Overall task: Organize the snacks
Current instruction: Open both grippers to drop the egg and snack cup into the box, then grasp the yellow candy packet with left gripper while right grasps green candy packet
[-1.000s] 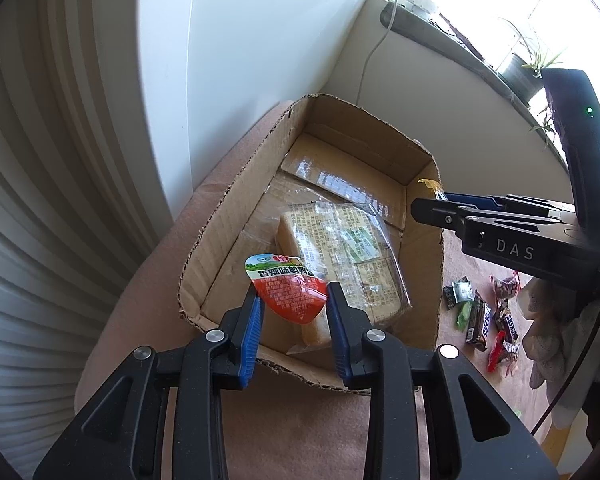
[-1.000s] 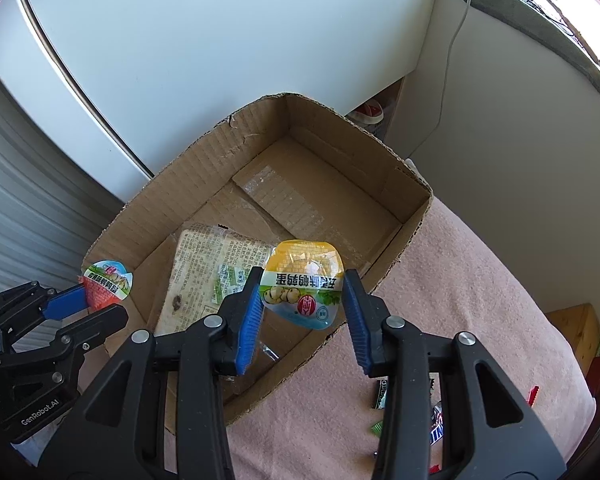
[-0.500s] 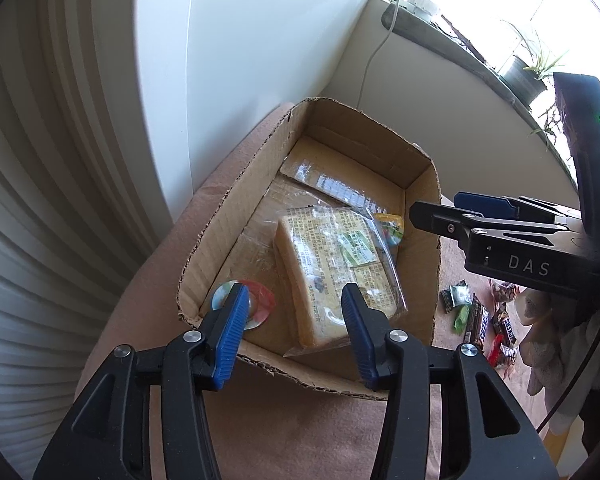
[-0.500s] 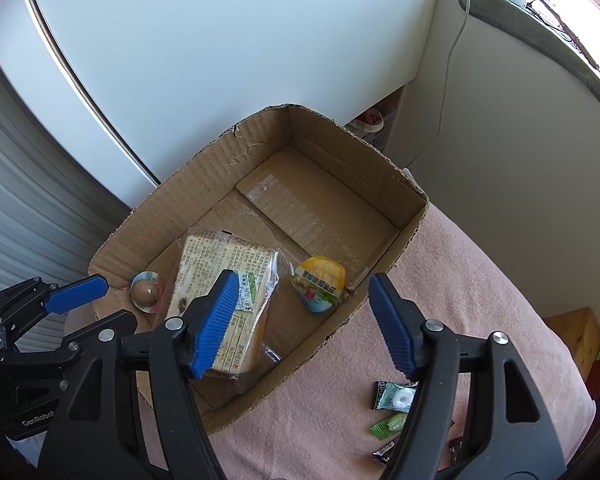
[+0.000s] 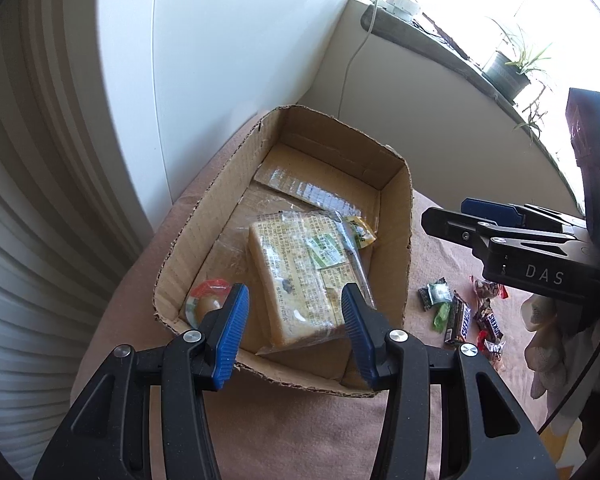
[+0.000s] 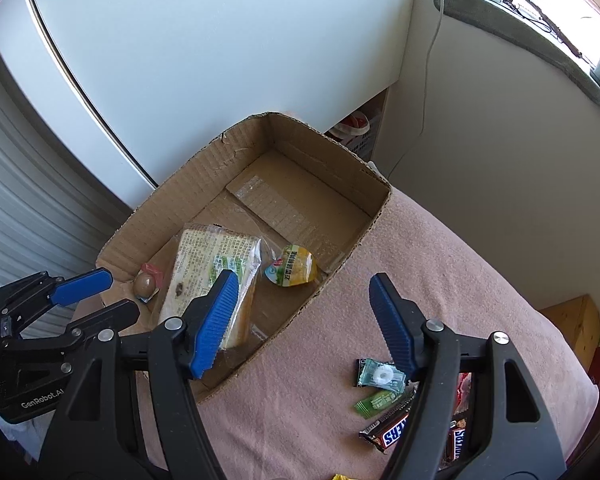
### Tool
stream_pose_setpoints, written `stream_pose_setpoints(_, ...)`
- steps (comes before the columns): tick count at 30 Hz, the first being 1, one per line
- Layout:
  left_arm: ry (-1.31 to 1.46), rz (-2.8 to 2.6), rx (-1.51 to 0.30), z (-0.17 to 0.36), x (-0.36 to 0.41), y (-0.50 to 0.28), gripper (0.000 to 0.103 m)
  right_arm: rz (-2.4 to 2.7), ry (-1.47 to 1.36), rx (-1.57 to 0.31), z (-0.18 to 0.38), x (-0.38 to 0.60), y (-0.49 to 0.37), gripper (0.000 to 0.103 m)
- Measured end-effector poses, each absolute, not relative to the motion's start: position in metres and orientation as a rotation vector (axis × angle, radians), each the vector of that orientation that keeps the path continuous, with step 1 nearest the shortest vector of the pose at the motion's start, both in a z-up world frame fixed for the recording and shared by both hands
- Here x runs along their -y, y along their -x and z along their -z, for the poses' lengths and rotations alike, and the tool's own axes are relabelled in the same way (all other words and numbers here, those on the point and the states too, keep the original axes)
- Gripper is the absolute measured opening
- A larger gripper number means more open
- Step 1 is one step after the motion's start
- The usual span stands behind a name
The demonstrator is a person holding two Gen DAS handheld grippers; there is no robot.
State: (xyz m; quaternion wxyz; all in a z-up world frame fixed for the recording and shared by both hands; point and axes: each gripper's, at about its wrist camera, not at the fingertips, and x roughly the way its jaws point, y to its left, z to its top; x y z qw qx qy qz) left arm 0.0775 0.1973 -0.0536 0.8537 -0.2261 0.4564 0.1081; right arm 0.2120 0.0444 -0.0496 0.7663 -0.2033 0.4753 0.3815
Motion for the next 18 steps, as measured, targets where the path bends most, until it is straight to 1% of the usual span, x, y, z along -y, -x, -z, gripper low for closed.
stream_pose_setpoints(7,0.453,-0.165,-0.961,0.049,-0.177,-0.087,0.047,-0.771,0.371,-1.030,0.037,0.012,-0.211,0.071)
stream_pose_setpoints(18,0.371,0.024,-1.011,0.052,-0.119,-0.112,0.047,-0.575,0.211,-1.088,0.040,0.144,-0.216,0.071)
